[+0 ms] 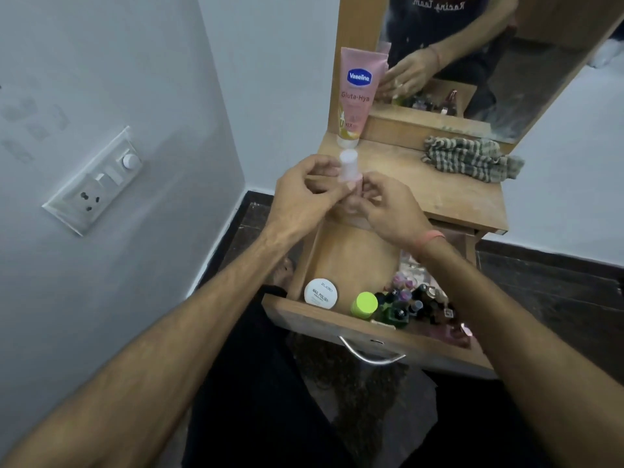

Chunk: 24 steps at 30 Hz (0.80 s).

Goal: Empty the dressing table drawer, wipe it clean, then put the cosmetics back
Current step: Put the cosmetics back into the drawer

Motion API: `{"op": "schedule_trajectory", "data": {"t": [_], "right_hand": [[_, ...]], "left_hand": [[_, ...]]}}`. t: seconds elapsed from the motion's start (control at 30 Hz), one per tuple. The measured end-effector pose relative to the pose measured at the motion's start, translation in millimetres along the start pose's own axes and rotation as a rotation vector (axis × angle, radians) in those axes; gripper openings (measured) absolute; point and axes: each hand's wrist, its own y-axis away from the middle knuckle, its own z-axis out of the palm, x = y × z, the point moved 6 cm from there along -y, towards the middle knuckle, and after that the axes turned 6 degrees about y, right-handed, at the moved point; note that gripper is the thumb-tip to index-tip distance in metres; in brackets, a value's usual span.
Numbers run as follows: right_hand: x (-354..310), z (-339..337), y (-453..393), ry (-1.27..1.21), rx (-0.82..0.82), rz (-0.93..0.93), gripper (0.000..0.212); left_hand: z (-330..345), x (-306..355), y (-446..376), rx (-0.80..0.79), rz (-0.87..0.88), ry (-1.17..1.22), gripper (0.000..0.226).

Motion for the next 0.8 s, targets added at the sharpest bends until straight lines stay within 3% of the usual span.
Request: {"op": "schedule_trajectory", "data": {"t": [0.1, 0.23, 0.43, 0.6, 0.8], "right_hand": [[25.7, 8.3, 23.9, 0.290, -0.237, 0.011, 0.015], [44.1, 24.7, 40.6, 0.566, -0.490, 0.035, 0.020], [59.8, 50.7, 47.2, 0.570, -0.673, 0.096, 0.024], [63.7, 60.0, 46.0, 0.499, -0.753, 0.123, 0.029], [62.2, 60.3, 48.6, 0.310, -0.699, 0.198, 0.031]], "left_hand": [[-2.5, -3.1, 14.4, -0.129, 0.052, -0.132, 0.040], [4.9, -11.2, 32.6, -0.304, 0.112, -0.666, 0.024], [29.5, -23.7, 45.2, -0.490, 0.196, -1.249, 0.032], [35.5, -34.2, 53.1, -0.588, 0.174, -1.325, 0.024], [37.7, -41.0, 59.1, -0.625, 0.131, -1.358, 0.026]]}}
